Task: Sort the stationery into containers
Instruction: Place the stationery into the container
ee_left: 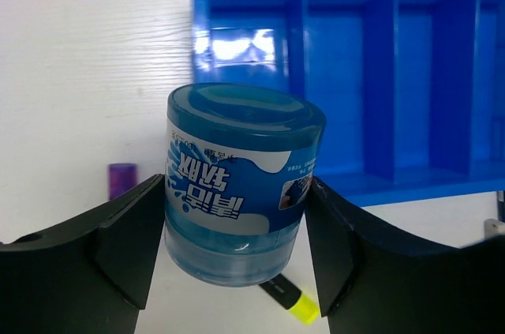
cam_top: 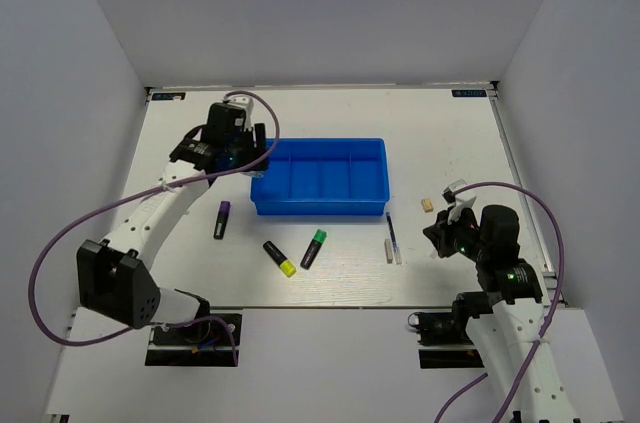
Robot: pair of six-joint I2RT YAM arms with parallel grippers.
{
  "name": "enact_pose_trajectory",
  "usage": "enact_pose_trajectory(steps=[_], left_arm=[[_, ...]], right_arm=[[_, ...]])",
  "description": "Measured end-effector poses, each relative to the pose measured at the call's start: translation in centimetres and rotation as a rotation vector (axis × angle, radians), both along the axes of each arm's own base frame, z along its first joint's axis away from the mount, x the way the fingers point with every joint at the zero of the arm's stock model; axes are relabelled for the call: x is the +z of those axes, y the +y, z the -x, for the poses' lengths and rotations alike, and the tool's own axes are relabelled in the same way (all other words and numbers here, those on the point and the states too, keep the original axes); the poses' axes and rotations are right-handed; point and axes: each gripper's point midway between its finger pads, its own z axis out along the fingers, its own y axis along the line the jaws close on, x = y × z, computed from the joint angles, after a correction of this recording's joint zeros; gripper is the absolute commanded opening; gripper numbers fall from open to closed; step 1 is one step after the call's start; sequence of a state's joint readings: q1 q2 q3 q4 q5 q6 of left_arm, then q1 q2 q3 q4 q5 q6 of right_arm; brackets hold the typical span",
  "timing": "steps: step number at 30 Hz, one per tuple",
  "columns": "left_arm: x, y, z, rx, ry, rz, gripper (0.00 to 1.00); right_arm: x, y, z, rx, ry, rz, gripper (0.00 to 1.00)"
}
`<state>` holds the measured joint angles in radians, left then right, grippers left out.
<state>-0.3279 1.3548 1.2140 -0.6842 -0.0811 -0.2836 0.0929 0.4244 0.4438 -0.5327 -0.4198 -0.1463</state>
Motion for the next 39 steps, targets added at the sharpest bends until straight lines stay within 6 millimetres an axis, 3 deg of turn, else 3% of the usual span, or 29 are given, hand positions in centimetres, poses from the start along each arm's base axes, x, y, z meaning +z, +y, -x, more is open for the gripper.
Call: enact_pose_trajectory(steps=[5, 10, 13, 15, 16, 18, 20, 22, 23, 36, 39], left_arm=[[-2.0, -3.4, -0.6, -0.049, 0.032, -0.022, 0.01], [-5.1, -4.9, -1.0, -0.061, 0.093, -0.1, 0.03], [-6.0, -5.4, -1.8, -0.054, 0.099, -0.146, 0.1], [-6.2, -5.6, -2.3, -0.043, 0.094, -0.173, 0.14], [-6.3, -5.6, -2.5, -0.037, 0.091, -0.187, 0.25], [-6.3, -5.5, -2.9, -0.023, 0.082, -0.211, 0.3], [-6.2, -5.3, -3.1, -0.012, 0.074, -0.231, 0.46], [-6.2, -5.1, -3.0, -0.003, 0.07, -0.25, 0.52], [-6.2, -5.0, -3.0, 0.002, 0.068, -0.259, 0.61], [-5.9, -5.6, -3.2, 0.001, 0.071, -0.29, 0.78], [-5.6, -5.7, -3.4, 0.001, 0.063, -0.286, 0.78]], right_arm=[[0.0, 0.0, 0.0, -0.004, 0.003, -0.002, 0.0], [0.0, -0.1, 0.0, -0.007, 0.003, -0.001, 0.0], [0.0, -0.1, 0.0, -0.007, 0.003, 0.0, 0.01], [0.0, -0.1, 0.0, -0.007, 0.003, 0.0, 0.01], [0.0, -0.1, 0.0, -0.007, 0.003, 0.0, 0.01], [0.0, -0.1, 0.0, -0.007, 0.003, 0.0, 0.03], [0.0, -0.1, 0.0, -0.007, 0.003, -0.001, 0.05], [0.0, -0.1, 0.0, -0.007, 0.003, -0.001, 0.08], [0.0, -0.1, 0.0, -0.007, 0.002, -0.002, 0.08], [0.1, -0.1, 0.0, -0.007, -0.004, -0.002, 0.18], [0.1, 0.0, 0.0, -0.007, -0.004, -0.002, 0.19]])
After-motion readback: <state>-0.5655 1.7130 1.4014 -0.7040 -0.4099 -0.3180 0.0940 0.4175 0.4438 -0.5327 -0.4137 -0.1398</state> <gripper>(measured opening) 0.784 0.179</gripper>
